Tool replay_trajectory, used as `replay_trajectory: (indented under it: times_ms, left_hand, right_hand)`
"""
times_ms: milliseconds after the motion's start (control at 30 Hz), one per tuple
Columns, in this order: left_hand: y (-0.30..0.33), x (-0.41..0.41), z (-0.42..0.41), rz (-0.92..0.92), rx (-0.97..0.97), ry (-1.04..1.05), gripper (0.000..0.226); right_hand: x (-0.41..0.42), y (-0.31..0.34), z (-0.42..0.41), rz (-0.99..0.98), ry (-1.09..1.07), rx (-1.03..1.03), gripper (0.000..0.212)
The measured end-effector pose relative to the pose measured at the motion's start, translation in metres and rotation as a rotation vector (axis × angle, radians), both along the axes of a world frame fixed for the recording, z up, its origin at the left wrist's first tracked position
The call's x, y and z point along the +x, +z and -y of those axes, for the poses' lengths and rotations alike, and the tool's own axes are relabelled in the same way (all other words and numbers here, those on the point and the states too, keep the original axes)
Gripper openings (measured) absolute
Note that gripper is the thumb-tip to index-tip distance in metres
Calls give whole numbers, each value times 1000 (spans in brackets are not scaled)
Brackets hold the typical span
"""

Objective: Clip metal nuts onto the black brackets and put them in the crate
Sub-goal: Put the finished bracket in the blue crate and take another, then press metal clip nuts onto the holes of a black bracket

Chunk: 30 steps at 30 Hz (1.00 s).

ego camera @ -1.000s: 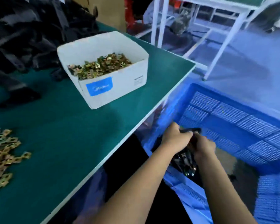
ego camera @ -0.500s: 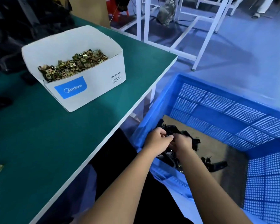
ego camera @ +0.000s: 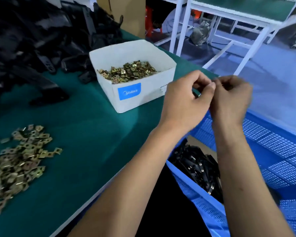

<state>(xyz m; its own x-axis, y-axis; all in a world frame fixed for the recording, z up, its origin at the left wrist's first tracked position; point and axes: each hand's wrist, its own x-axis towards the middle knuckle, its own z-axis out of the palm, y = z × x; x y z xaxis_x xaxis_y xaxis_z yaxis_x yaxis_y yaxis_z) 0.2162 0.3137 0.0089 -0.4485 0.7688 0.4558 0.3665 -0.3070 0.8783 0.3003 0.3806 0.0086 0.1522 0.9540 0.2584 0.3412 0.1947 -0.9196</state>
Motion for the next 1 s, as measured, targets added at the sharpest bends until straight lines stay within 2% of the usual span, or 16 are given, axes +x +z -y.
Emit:
replay_trajectory:
  times_ms: [133,233,400,500,567,633,767,900,1000]
  left_hand:
    - [25,-59,54,70,131,169,12]
    - [28,-110,104,70,149,392,16]
    - [12,-198,203,-41,54,846,21]
    - [-8,-249,273,-126,-95,1050,19]
    - [-24,-273,316,-127,-189,1179,19]
    - [-40,-288,344,-35,-192,1312,18]
    - [-52,-309,357,327,23,1496,17]
    - [-49,-311,358,399,48,1465,20]
    - [-50,-312,360,494,58,1433,19]
  right_hand:
    - [-69,34,49,27,215,203,14]
    - [-135,40,94,71,467,239,12]
    - [-245,30,180,259,927,289,17]
    - [-302,22,232,439,1149,394,16]
    - [-340,14,264,548,1210,521,13]
    - [-372,6,292,654,1210,624,24]
    - [-412,-15,326,927,1123,621,45]
    - [-423,-23,325,890,1137,561,33]
    - [-419,-22,321,727,1178,461,32]
